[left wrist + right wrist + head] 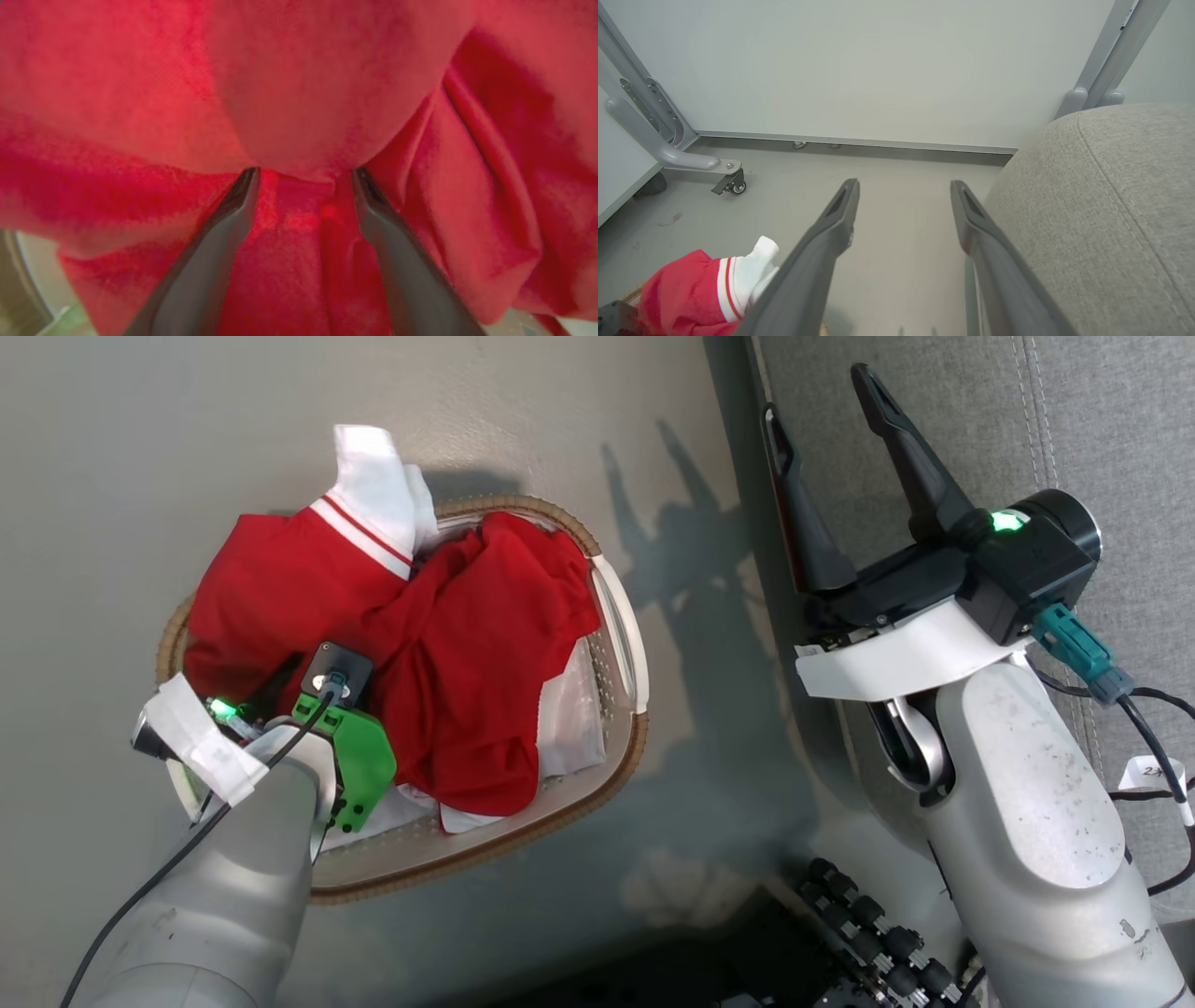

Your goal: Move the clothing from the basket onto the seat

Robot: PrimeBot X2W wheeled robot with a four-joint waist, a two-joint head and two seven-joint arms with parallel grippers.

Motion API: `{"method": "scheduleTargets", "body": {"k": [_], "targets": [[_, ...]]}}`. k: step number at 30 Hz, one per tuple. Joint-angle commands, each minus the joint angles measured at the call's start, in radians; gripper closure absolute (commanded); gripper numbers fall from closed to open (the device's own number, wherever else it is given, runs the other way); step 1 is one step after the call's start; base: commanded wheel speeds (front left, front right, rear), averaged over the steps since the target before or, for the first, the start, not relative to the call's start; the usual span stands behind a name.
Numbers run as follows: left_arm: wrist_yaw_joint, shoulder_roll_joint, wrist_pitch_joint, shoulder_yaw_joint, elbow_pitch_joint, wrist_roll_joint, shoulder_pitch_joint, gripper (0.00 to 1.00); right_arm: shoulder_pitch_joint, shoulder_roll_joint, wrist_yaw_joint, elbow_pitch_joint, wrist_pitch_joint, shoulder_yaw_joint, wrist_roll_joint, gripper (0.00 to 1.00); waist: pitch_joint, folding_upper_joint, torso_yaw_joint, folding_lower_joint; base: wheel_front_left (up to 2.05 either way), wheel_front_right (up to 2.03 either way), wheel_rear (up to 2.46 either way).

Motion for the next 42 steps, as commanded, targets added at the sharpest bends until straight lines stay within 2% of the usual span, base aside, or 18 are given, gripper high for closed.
{"method": "scheduleTargets", "body": {"k": [1, 13, 14, 15, 16, 23, 35, 42], "targets": [[-0.009, 0.010, 0.006, -0.005, 0.002, 0.007, -0.019, 0.00, -0.014, -0.002, -0.001, -0.005, -0.002, 0.001, 0.008, 0.00, 0.014, 0.0000, -0.012, -0.0001, 0.00, 0.00, 0.00], [-0.055, 0.028, 0.111, -0.042, 0.006, -0.008, -0.029, 0.00, -0.011, -0.002, -0.001, -0.011, -0.002, 0.012, 0.031, 0.00, 0.040, 0.0000, -0.037, -0.0001, 0.00, 0.00, 0.00], [-0.060, 0.028, 0.114, -0.044, 0.006, -0.010, -0.025, 0.14, -0.009, -0.002, -0.001, -0.009, -0.002, 0.011, 0.032, 0.00, 0.038, 0.0000, -0.038, -0.0001, 0.00, 0.00, 0.00], [-0.063, 0.025, 0.113, -0.048, 0.006, -0.014, -0.017, 0.82, -0.007, -0.002, -0.001, -0.005, -0.002, 0.010, 0.033, 0.00, 0.034, 0.0000, -0.038, -0.0001, 0.00, 0.00, 0.00], [-0.065, 0.023, 0.110, -0.049, 0.006, -0.018, -0.012, 1.00, -0.005, -0.002, -0.001, -0.002, -0.002, 0.009, 0.033, 0.00, 0.031, 0.0000, -0.037, -0.0001, 0.00, 0.00, 0.00], [-0.059, 0.000, 0.057, -0.049, 0.006, -0.046, 0.030, 1.00, 0.020, -0.002, -0.001, 0.024, -0.002, 0.001, 0.022, 0.00, -0.047, 0.0000, -0.027, -0.0001, 0.00, 0.00, 0.00], [-0.055, -0.045, -0.077, -0.010, 0.006, -0.137, 0.157, 1.00, 0.109, -0.003, -0.001, 0.082, -0.002, -0.021, -0.009, 0.00, -0.291, 0.0000, 0.018, -0.0001, 0.00, 0.00, 0.00], [-0.060, -0.059, -0.114, 0.008, -0.043, -0.197, 0.236, 1.00, 0.170, -0.003, -0.001, 0.108, -0.002, -0.045, -0.031, 0.00, -0.418, 0.0000, 0.063, -0.0001, 0.00, 0.00, 0.00]]}}
